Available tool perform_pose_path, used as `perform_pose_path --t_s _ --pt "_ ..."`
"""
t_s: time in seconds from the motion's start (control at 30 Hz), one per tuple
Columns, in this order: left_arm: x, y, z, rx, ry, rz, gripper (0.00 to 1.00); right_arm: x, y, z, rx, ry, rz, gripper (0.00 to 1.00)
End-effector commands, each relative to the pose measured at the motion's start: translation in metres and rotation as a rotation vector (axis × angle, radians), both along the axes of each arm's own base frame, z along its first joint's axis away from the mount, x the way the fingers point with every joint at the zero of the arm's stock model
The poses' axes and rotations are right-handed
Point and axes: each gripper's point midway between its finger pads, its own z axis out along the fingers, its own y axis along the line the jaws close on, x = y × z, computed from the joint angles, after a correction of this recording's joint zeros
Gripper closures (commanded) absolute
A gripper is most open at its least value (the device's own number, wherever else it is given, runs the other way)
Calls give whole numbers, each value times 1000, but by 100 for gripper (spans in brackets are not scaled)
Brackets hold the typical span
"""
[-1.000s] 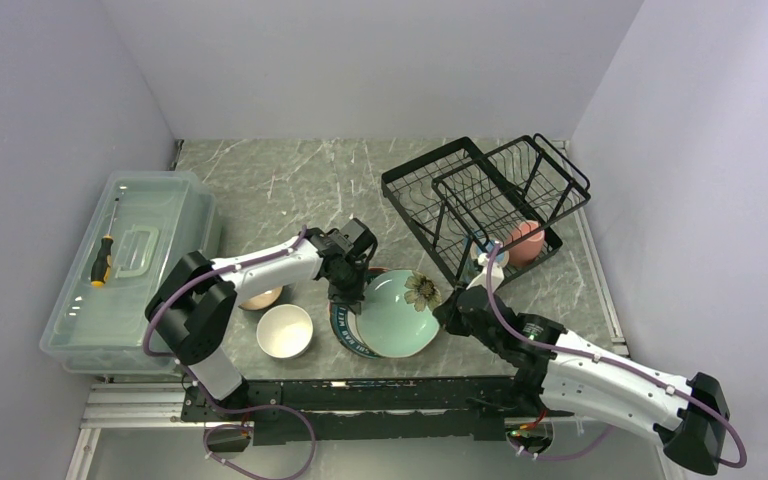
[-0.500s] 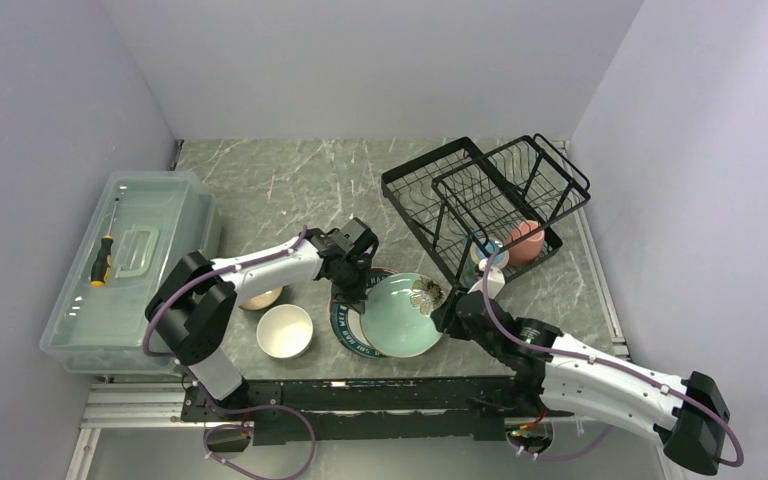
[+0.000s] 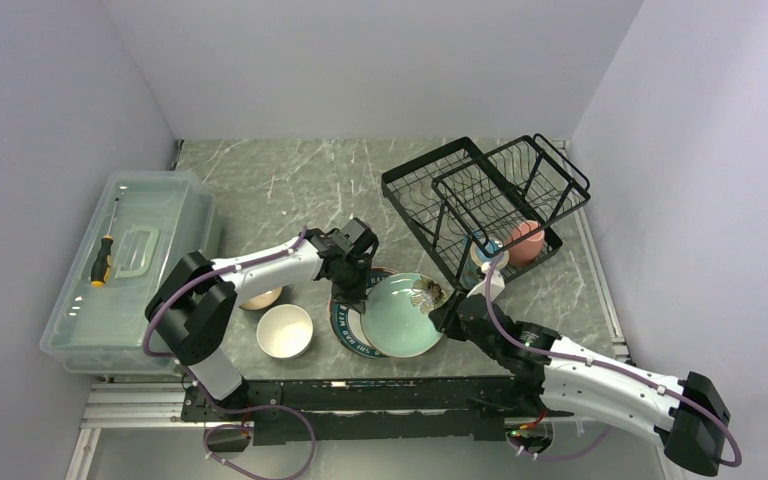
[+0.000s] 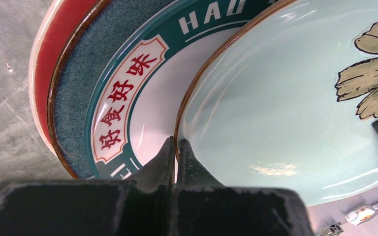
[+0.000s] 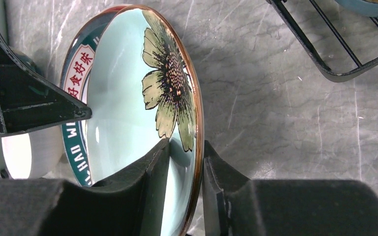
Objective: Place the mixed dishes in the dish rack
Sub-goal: Pick up the plate at the center of the board.
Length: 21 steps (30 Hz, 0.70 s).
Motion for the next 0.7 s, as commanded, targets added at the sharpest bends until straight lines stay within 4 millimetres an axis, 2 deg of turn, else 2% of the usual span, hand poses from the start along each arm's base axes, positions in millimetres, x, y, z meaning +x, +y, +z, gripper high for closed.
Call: perform_pose_path --t_s 0.0,0.27,0.3,0.4,0.43,0.57,0.67 --pt "-11 5 -19 51 39 -12 100 2 6 6 53 -16 -3 71" --pt "-12 3 -19 38 41 -17 100 2 11 2 86 -4 -7 72" --pt "-13 3 -19 37 42 -18 100 1 11 1 92 -3 -6 73" --pt "-14 2 -19 36 41 -20 100 1 11 1 102 -3 -6 96" --pt "-14 3 -20 38 39 -21 100 1 11 3 105 -6 -5 100" --pt "-11 2 -16 38 25 -22 100 2 11 14 121 -33 -5 100" --pt "-10 3 -14 41 16 -22 94 4 10 23 130 -54 -8 100"
